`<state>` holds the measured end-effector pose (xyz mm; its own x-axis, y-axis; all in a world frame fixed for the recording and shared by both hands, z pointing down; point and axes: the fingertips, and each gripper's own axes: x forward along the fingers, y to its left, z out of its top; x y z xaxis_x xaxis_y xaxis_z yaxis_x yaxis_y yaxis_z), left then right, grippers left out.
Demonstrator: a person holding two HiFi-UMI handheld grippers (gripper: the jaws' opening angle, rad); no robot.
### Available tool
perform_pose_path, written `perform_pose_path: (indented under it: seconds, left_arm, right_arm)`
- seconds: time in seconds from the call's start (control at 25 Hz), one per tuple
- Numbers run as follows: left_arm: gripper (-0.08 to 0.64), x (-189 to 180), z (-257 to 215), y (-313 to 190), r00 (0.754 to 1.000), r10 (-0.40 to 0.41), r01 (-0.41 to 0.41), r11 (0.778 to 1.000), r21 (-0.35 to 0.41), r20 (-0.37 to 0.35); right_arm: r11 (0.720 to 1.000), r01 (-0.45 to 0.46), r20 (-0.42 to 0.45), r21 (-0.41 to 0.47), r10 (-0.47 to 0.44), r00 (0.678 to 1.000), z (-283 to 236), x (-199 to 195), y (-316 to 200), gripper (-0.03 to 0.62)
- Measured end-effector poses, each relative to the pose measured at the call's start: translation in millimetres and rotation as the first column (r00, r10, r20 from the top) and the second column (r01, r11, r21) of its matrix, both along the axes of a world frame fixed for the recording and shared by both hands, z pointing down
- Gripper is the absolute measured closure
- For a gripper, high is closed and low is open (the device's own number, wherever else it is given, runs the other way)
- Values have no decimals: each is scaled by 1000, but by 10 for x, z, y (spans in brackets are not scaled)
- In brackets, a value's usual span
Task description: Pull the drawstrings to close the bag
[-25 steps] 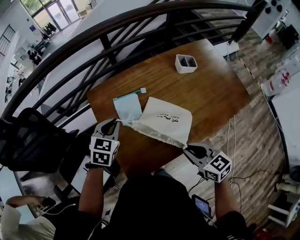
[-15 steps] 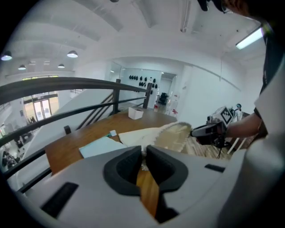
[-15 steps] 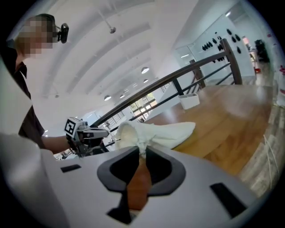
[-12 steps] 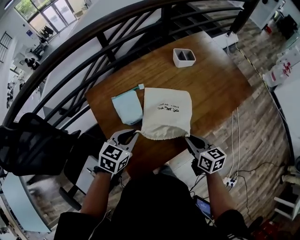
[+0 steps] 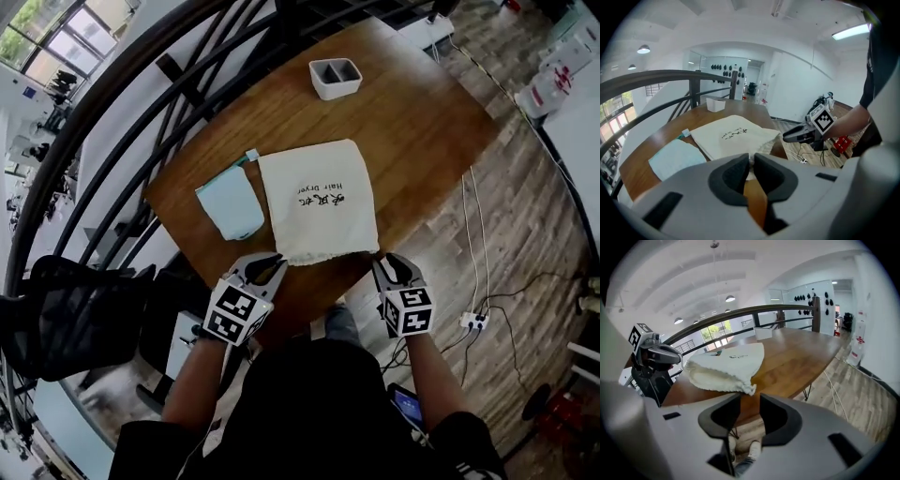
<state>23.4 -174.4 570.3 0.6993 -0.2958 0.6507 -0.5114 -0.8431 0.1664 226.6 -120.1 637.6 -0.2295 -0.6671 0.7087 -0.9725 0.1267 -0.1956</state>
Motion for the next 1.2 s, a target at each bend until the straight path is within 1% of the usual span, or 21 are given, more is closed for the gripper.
perform_pose_path:
  seconds: [0.12, 0.16, 0.24, 0.32, 0.4, 0.6, 0.76, 0.92, 1.08, 1.2]
  left_arm:
    - [520, 76, -8, 12, 1000, 28, -28, 1000, -3, -2]
    - [520, 94, -12, 12, 999, 33, -33, 999, -4, -4]
    - [520, 118, -22, 14, 999, 43, -43, 999, -4, -6]
    - [520, 126, -34, 30, 999, 52, -52, 999, -2, -6]
    - [520, 122, -49, 52, 998, 56, -56, 998, 1, -6]
    - [520, 106, -67, 63, 999, 45, -45, 999, 4, -11]
    - [520, 76, -91, 106, 999, 44, -44, 999, 1, -22]
    - [520, 35, -95, 146, 998, 51, -51, 999, -6, -22]
    - [520, 20, -93, 225, 997, 77, -78, 997, -11, -30]
    - [520, -2, -78, 269, 996, 81, -82, 997, -17, -24]
  right_arm:
    - [999, -35, 67, -4, 35, 997, -47, -106, 93, 477]
    - [999, -47, 74, -6, 47, 996, -50, -142, 94, 479]
    - [996, -86, 40, -15, 87, 995, -23, -161, 59, 488]
    - [990, -141, -23, -24, 141, 990, 17, -117, 6, 488]
    - [982, -186, -69, -25, 184, 981, 29, -64, -46, 469]
    - [976, -215, -74, -27, 213, 974, 38, -45, -182, 474]
    - [966, -256, -75, -34, 253, 965, 77, -23, -206, 465]
    - [955, -294, -103, -31, 289, 952, 109, 60, -297, 462]
    - [943, -331, -131, -27, 325, 937, 170, 180, -402, 486]
    - [941, -337, -139, -21, 331, 933, 181, 255, -453, 508]
